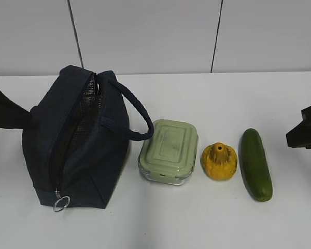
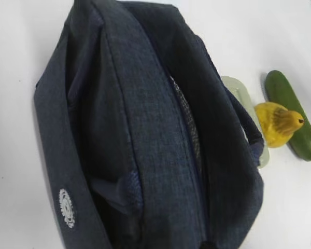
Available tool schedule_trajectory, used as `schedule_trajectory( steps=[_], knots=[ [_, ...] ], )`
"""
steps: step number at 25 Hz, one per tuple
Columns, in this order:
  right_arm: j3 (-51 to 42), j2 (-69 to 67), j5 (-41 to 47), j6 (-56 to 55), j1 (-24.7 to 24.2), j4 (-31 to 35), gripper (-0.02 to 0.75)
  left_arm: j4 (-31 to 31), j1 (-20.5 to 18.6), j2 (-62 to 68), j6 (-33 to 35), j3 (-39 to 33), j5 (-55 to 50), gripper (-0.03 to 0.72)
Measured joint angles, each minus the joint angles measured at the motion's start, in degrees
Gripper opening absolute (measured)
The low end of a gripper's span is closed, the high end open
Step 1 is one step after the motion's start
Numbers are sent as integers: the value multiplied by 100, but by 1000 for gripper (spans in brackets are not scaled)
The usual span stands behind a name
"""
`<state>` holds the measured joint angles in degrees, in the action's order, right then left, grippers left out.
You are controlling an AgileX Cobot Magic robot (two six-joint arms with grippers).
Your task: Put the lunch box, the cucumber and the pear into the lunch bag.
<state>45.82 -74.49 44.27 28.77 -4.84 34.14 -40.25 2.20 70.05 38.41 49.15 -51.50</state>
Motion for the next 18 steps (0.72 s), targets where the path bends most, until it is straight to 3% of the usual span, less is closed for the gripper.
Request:
schedule_trajectory(
  steps=[13,15,18],
  knots=[
    [0,-22,-19,64,0,0,300,-310,46,771,25,0,136,290],
    [0,-98,-28,64,0,0,300,-349,136,856,32,0,137,214],
    [13,-281,-32,76,0,-8,300,-362,233,891,67,0,183,30]
  ],
)
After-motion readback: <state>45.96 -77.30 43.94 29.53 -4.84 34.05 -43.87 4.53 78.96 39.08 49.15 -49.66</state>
